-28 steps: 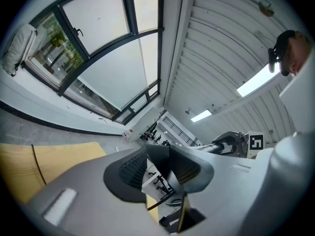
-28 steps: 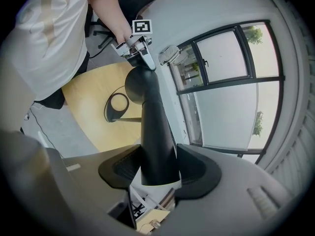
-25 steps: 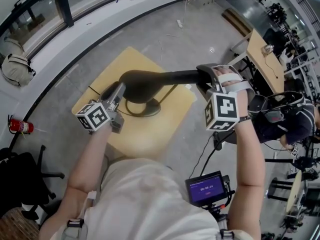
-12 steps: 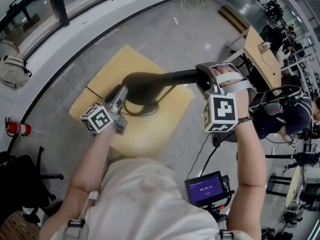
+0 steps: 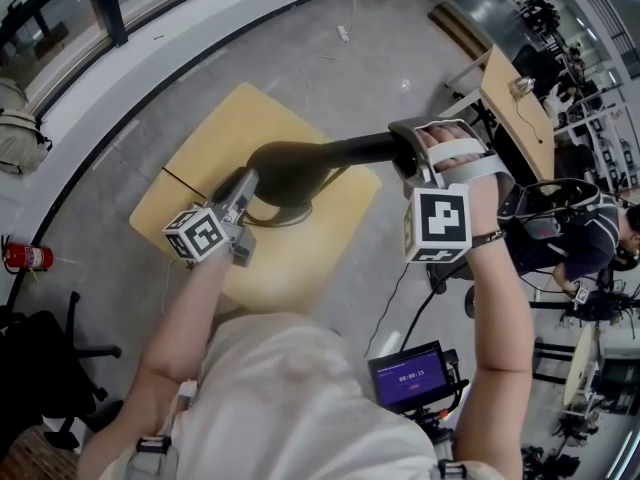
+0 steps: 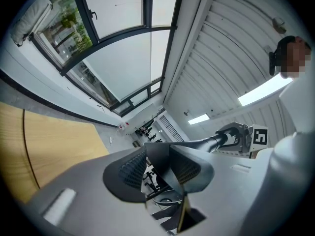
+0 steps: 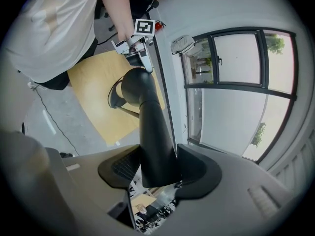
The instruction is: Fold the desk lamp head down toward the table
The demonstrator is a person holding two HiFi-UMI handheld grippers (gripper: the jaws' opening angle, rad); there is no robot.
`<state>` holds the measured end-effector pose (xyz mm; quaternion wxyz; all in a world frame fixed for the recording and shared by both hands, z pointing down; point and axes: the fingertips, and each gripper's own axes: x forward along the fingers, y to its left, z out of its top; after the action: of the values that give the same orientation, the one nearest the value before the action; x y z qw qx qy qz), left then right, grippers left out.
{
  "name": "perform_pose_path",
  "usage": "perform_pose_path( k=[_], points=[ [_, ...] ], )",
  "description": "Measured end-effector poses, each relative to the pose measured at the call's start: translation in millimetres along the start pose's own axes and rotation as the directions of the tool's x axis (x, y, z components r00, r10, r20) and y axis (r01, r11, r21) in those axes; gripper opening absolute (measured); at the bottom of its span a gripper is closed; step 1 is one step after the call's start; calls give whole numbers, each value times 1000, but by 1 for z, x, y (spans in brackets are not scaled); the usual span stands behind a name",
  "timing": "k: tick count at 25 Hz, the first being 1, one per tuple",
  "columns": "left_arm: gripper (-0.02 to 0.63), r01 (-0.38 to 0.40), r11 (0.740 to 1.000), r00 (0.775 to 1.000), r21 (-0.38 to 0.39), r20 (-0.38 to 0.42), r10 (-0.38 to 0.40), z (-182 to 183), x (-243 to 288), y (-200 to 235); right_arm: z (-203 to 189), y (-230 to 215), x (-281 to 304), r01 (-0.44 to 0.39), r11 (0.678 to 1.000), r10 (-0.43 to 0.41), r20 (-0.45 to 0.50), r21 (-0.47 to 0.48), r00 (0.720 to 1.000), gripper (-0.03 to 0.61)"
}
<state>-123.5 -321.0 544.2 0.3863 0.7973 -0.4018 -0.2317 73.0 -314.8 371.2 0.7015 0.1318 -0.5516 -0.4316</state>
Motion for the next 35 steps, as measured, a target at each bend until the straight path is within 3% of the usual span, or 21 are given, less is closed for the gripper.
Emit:
perform_pose_path(
  k=[7,16,22,28,32,35],
  points=[
    [143,2,1000,1000,-16,-4,-2,-7,6,0,-3,-2,-2,-6,1000,5,-33,-23,999,246],
    [140,2,1000,999,3,-41,-2,-6,10,-1,-5,-2,2,16,1000,-16,-46,14,999,262],
    [137,20,990,993,140,-122,-3,1,4,-8,-6,-9,5,71,997,-72,-77,-4,994,278],
    [137,60,969,990,238,-138,-28,21,-34,-17,10,-18,-23,135,985,-128,-74,103,989,290],
    [135,90,937,990,337,-132,-48,37,-42,-36,19,-30,-36,205,958,-203,-29,200,979,220],
    [135,123,906,984,406,-171,-58,29,-40,-54,17,-19,-43,242,927,-249,-13,286,968,117]
  ],
)
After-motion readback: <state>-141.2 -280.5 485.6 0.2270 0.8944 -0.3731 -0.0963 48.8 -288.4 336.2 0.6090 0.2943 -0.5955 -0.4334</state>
